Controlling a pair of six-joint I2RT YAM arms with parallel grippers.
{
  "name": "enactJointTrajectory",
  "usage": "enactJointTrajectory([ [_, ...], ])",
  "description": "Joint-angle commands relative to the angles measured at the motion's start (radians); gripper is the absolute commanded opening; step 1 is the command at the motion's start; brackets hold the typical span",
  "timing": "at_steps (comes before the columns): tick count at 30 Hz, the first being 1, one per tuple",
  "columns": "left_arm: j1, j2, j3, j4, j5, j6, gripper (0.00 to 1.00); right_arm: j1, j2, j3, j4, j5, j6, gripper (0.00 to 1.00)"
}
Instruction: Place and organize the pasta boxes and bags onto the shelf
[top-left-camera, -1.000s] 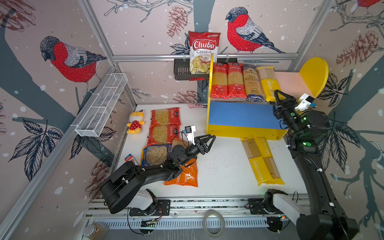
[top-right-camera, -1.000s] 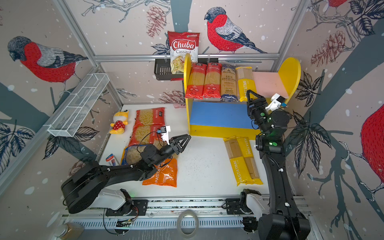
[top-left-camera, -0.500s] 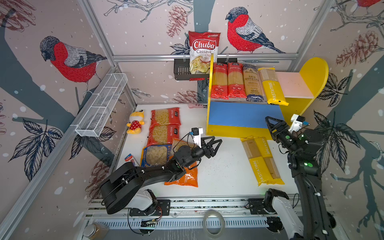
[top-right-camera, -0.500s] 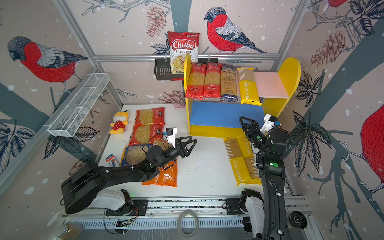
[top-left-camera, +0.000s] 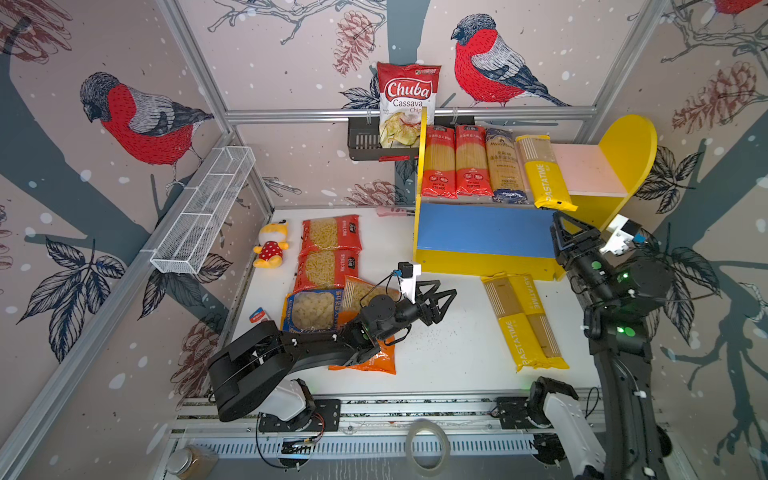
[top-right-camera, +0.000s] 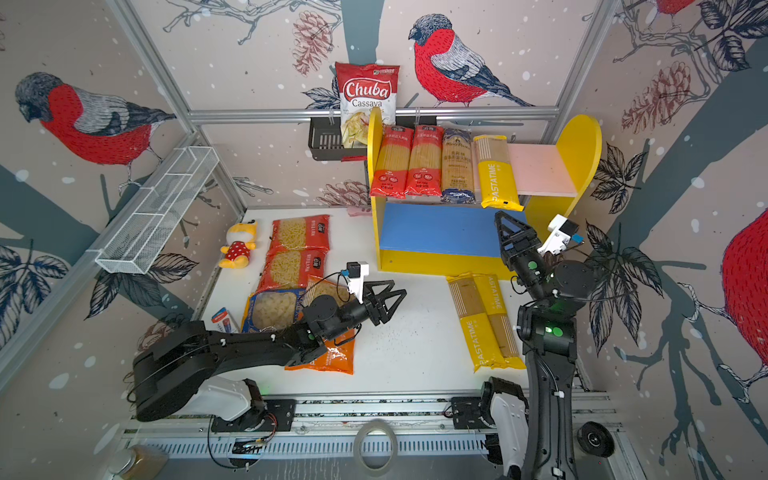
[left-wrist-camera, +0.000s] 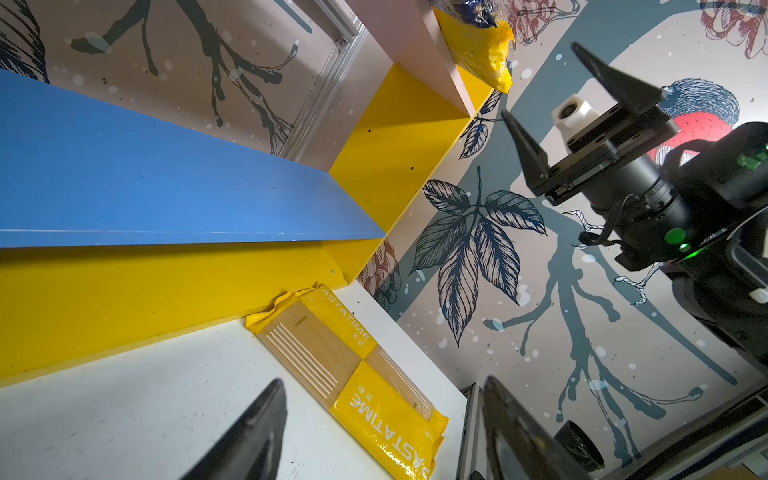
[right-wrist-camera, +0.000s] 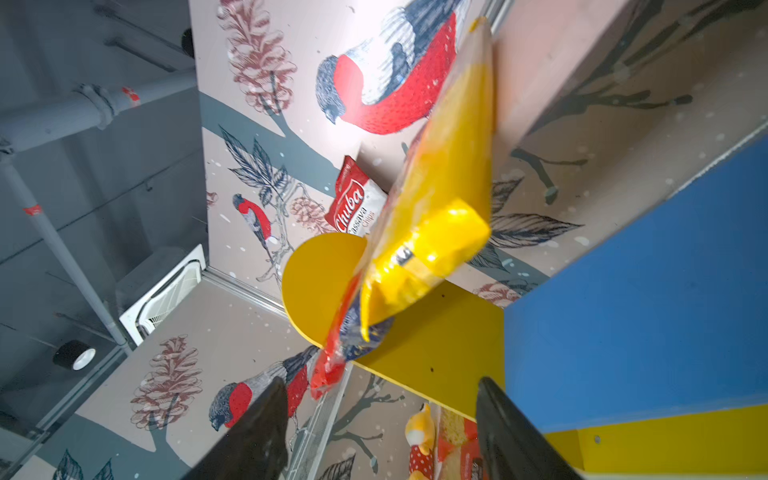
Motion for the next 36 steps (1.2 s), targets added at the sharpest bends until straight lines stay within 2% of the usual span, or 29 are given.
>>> enactJointTrajectory([
  [1, -0.005, 0.008, 0.013, 0.008, 0.0, 0.023, 0.73, -0.015, 0.038, 0.034, 0.061, 0.057, 0.077, 0.71],
  [7, -0.008, 0.002, 0.021, 0.003, 0.0, 0.029, 0.73, 0.0, 0.168, 0.065, 0.192, 0.079, 0.182, 0.68],
  [13, -0.009, -0.005, 0.011, 0.003, -0.012, 0.027, 0.73, 0.073, 0.252, 0.096, 0.233, 0.093, 0.176, 0.65],
  [17, -0.009, 0.001, 0.014, 0.008, -0.008, 0.022, 0.73, 0.123, 0.276, 0.09, 0.266, 0.136, 0.174, 0.51],
  [22, -0.009, -0.001, 0.012, 0.01, -0.011, 0.024, 0.73, 0.164, 0.309, 0.111, 0.278, 0.129, 0.163, 0.32],
  [30, -0.01, 0.001, 0.009, 0.017, -0.012, 0.021, 0.73, 0.189, 0.347, 0.121, 0.306, 0.119, 0.177, 0.23],
  [36, -0.011, 0.0, 0.011, 0.016, -0.014, 0.02, 0.73, 0.192, 0.378, 0.132, 0.328, 0.106, 0.184, 0.25],
])
